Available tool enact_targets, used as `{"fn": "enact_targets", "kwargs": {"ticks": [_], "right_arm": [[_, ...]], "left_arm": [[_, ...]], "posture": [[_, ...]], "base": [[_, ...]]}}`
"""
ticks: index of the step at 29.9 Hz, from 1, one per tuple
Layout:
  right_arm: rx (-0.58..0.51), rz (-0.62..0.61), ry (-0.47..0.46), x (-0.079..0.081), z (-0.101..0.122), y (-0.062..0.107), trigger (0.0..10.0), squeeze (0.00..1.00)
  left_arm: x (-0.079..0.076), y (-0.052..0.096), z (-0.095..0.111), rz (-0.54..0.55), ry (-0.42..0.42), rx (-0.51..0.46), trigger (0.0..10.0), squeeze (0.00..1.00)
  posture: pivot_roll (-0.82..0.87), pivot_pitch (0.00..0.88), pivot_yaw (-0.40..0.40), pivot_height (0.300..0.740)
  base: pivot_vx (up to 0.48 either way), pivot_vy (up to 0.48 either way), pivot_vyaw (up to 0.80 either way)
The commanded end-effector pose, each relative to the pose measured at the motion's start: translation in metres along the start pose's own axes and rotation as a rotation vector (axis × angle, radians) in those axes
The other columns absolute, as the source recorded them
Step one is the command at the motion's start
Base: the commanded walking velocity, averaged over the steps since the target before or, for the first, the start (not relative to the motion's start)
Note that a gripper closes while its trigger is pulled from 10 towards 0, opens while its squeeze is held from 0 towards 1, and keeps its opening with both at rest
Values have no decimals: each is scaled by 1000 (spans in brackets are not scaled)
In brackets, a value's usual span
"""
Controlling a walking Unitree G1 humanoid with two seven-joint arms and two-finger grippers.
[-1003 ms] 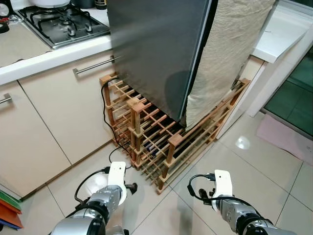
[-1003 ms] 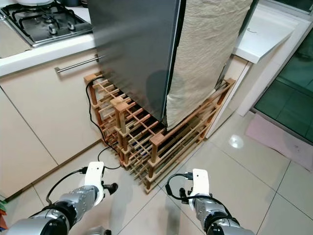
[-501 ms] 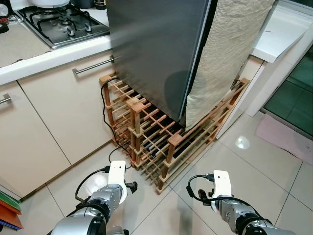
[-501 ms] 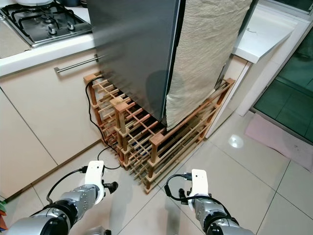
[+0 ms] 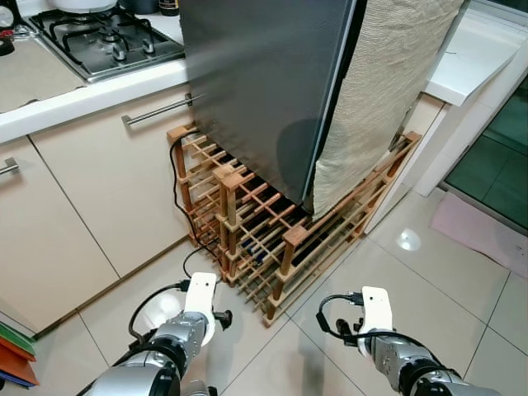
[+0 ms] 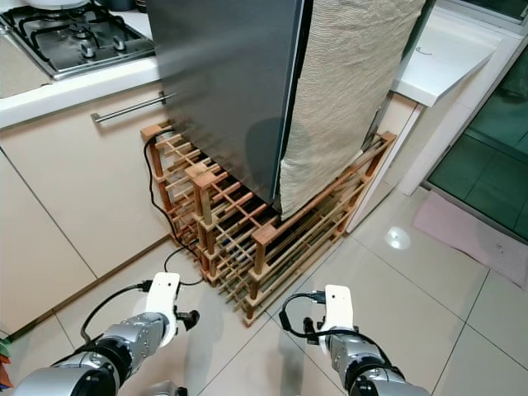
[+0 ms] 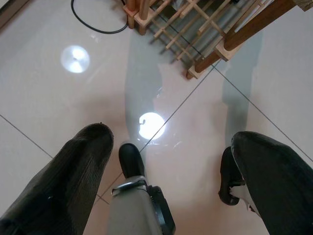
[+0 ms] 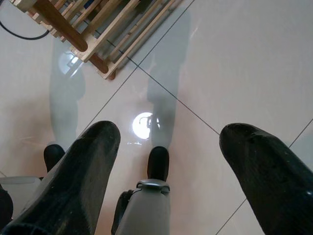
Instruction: Restocking fridge
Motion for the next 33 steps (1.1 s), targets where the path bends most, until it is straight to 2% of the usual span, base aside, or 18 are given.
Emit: {"fn": "enact_targets", "kwargs": {"ticks": [1,9,18,28,33], "right_arm": [[9,-10,3,-4,-3,0,10000,0],[16,-14,46,-4,-4,0,10000,0],[34,-9,76,-3,-14,1,10000,0],[38,-14,81,-9,-17,2,10000,0],[54,-21,86,-20,-30,4,10000,0]], "left_arm": [[0,0,-6,4,6,13,10000,0],[6,0,-8,13,1,14,10000,0],[4,0,-8,3,-19,13,10000,0],[5,0,-6,4,-49,10,10000,0],[6,0,-5,6,-53,8,10000,0]], "posture": [[26,0,-69,727],[24,0,-63,727],[25,0,-68,727],[26,0,-63,727],[27,0,-63,727]], "base": [[0,0,0],[0,0,0],[0,0,0],[0,0,0],[0,0,0]]}}
Point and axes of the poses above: a point about 5 cm out from each wrist's last joint towards the gripper, its own y axis pointing back from the gripper into the wrist, its own z axis along the axis of the wrist's last joint, x = y × z, the point moved 5 cm from there along -y, pointing out of the wrist towards the gripper, and after that the axes turned 14 degrees about y, right-handed, at the moved point
